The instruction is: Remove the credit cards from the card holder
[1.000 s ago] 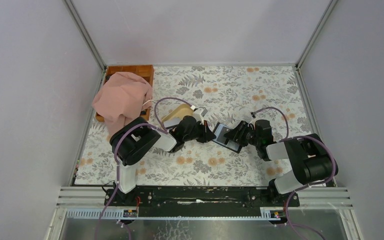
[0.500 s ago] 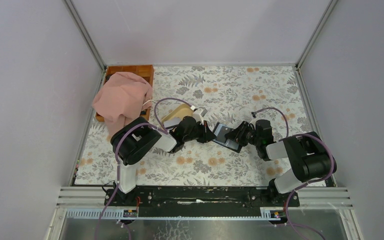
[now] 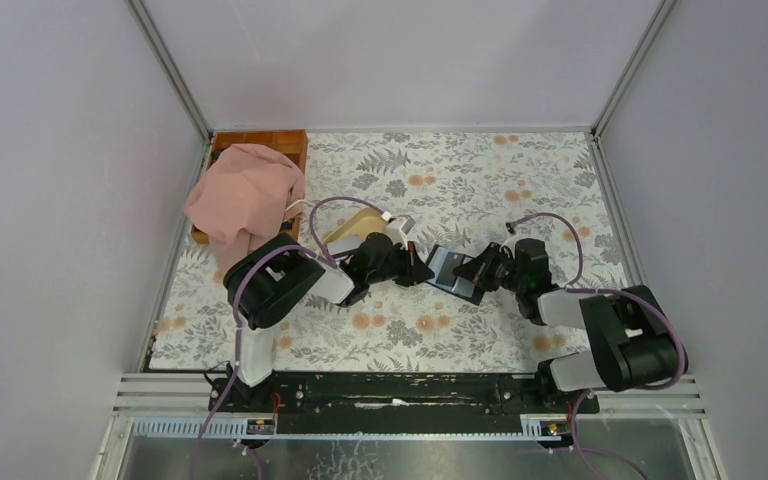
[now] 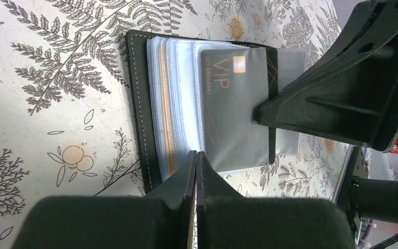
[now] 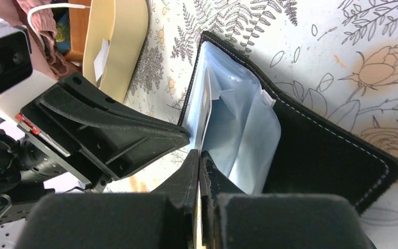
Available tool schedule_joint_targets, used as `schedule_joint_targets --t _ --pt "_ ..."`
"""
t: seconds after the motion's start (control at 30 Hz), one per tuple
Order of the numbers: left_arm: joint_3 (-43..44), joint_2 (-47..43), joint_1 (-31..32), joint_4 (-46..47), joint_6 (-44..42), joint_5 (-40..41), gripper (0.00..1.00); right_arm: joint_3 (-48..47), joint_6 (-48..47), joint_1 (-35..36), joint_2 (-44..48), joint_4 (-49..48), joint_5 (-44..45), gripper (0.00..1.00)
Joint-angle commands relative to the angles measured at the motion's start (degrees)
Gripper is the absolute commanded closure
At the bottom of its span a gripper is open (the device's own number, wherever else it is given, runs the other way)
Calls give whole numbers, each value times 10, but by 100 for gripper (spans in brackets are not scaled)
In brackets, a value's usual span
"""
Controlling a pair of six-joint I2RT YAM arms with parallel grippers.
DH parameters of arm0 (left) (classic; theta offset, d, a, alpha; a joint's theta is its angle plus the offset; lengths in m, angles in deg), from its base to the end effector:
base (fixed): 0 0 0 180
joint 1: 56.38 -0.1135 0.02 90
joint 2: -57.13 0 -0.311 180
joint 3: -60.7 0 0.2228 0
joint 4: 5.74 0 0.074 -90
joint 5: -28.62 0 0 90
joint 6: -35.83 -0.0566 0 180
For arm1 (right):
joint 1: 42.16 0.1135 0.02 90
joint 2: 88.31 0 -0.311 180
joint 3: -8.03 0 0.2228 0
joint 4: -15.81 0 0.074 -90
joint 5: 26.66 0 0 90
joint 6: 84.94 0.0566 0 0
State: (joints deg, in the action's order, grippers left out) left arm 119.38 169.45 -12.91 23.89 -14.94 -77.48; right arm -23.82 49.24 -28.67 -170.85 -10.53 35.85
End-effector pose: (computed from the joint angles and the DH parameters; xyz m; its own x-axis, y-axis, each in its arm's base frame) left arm 0.2704 -0.2780 0.1695 -0.7630 -0.1139 -0.6362 0.4677 0.5822 -0.6651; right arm 0.2214 0.0800 0.1983 -0.7167 0.4638 -0.5207 -0.1623 0.6153 0.7714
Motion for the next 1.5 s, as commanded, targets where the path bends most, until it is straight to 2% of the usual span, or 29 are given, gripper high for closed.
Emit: schedule_joint_targets --t 0.0,0.3,0.5,0.67,0.7,0.77,0.83,0.97,1.03,1.1,1.2,1.23,1.47 --pt "-14 43 8 -95 -9 -5 100 -4 -41 2 60 56 27 99" --pt "-5 52 9 -86 0 -15 100 -13 -75 2 133 154 63 97" --pt "-4 53 8 -84 1 -19 100 -13 -83 2 136 166 69 91" --pt "-4 54 8 -83 1 -19 100 -9 -77 1 131 157 62 91" --pt "-5 55 9 -83 2 -20 100 -10 -78 2 132 158 61 89" --pt "-4 56 8 -82 2 -21 100 -11 -81 2 134 161 55 76" --pt "-4 57 9 -81 3 -21 100 -12 -84 2 135 164 48 75" --pt "-2 58 8 -81 5 -23 100 -14 -90 2 135 176 45 87" --pt "-1 59 8 -79 6 -25 100 -16 -94 1 127 179 45 89" --pt "-2 59 8 -78 7 -27 100 -14 -90 2 116 168 41 81" --pt "-3 59 8 -77 8 -26 100 -12 -81 2 92 139 36 58" --pt "-4 59 8 -77 8 -26 100 -12 -76 2 81 129 35 53" --pt "-9 66 8 -76 8 -27 100 -12 -46 1 36 54 8 51"
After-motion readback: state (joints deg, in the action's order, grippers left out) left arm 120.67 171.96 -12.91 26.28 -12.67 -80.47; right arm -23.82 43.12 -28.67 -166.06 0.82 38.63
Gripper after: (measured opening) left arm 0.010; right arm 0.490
